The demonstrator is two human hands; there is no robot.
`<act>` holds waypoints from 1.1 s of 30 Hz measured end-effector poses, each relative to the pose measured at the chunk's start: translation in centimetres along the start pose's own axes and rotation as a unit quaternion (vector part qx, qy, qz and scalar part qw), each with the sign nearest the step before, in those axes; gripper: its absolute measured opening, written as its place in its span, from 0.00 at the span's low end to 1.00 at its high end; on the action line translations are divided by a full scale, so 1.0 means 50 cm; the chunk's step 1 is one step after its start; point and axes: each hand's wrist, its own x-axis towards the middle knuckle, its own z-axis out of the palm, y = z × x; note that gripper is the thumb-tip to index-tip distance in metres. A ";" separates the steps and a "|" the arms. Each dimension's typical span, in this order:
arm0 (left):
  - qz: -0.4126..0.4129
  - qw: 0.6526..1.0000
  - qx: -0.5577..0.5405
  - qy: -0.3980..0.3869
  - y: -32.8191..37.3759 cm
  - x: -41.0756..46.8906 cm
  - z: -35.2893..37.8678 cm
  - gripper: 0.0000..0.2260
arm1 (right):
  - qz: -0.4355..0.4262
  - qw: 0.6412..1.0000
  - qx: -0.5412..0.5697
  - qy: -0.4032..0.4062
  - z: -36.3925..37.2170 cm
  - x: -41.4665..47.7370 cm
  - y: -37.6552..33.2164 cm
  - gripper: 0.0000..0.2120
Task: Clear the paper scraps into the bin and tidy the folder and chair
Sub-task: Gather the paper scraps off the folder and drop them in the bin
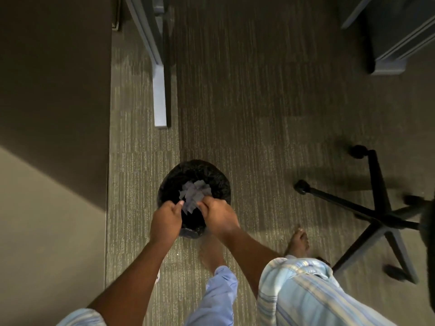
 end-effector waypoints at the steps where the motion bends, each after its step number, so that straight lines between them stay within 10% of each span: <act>1: 0.004 1.000 0.005 0.000 0.012 -0.010 -0.009 0.19 | -0.003 1.000 -0.001 0.008 -0.013 -0.011 -0.006 0.17; 33: 0.117 0.950 0.197 -0.213 0.502 -0.300 0.186 0.14 | 0.196 0.918 0.156 0.308 -0.508 -0.349 0.379 0.09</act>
